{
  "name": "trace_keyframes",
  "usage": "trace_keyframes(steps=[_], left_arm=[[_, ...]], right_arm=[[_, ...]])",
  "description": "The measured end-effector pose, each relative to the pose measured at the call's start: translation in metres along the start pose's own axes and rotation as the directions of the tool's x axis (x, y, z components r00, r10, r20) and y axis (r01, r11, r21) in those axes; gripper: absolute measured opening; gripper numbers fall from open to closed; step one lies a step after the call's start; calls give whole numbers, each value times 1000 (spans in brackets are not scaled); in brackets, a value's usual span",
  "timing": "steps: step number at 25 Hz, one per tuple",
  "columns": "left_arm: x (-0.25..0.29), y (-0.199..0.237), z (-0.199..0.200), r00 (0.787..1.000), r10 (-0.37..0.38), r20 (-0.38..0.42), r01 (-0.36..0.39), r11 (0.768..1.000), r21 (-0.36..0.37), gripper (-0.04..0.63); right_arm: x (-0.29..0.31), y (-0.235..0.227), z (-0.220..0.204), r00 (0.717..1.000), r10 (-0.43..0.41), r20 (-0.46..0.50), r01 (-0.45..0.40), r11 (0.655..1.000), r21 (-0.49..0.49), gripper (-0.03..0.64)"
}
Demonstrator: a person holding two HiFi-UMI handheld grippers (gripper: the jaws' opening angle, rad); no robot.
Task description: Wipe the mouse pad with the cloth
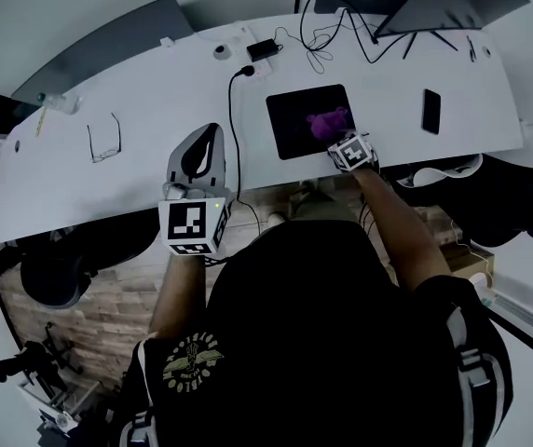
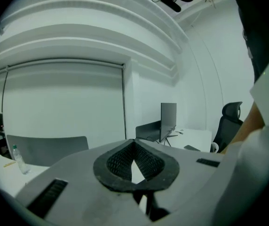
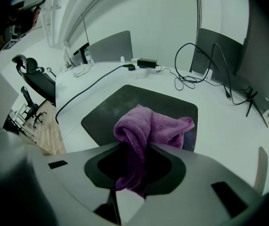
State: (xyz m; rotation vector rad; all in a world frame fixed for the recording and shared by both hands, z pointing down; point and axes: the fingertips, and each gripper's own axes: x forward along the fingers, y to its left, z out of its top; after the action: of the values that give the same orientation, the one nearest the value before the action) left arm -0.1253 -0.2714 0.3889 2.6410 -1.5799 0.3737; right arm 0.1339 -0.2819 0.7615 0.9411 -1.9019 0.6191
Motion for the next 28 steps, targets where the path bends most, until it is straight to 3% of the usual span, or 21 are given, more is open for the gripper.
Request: trace_keyframes(steps=[10,12,14,17,21,25,28], left_arm=[[69,-12,26,999,-14,39,15,1000,-14,2],[81,-10,29,999,-8,37,9,1000,-18,2],[91,-8,35,999,1,42,0,1000,-22,2],[106,-4,44,998,19,57,-18,1000,-24,2],[123,-2,55,997,43,71,-41,999,-18,2],[132,-1,69,995,59,83,-58,998,-15,2],[137,0,82,993,70,93,-70,998,-8,2]], right_arm=[[-17,-45,-20,1000,-11,-20,12,999,41,106],[-33,-52,-8,999,-1,39,-1,999,53,104],[-60,-55,20,986,29,166,-41,997,70,104],[-113,-58,74,923,49,382,-74,996,50,104],[-185,-63,144,800,41,599,-44,999,-9,104],[-246,-67,202,674,51,737,-15,998,-56,104],[-284,-70,234,612,60,789,11,996,-84,103]])
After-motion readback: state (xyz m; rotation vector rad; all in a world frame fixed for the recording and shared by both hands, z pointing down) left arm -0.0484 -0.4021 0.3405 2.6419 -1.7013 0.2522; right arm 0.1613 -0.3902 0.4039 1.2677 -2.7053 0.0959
